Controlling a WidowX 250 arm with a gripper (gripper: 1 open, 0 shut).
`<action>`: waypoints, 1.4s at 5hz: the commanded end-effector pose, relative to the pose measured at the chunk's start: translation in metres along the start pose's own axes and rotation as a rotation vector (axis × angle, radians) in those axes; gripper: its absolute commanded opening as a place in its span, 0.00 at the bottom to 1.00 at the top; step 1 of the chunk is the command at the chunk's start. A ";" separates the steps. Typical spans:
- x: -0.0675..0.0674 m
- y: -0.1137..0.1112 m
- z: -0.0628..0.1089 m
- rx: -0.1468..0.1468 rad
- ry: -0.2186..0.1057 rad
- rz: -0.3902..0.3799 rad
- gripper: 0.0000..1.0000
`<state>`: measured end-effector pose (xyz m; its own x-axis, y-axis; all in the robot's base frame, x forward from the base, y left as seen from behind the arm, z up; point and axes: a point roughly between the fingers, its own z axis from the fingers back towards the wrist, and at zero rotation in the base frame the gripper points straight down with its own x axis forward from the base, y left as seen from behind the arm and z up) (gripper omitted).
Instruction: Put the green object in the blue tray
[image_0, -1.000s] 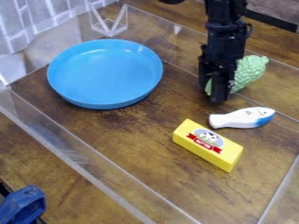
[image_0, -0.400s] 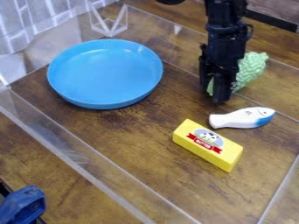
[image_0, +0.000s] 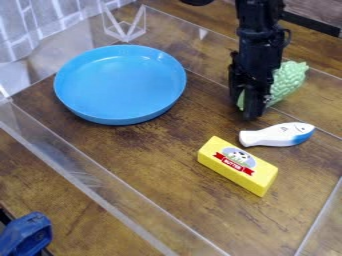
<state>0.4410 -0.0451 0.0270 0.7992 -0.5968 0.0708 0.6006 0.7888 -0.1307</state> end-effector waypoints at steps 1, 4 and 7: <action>0.007 -0.007 0.006 0.006 -0.010 -0.039 0.00; 0.011 -0.004 0.030 -0.004 0.005 -0.079 0.00; 0.022 -0.017 0.025 -0.013 0.026 -0.192 0.00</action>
<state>0.4431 -0.0604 0.0318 0.6830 -0.7300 0.0236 0.7220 0.6699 -0.1732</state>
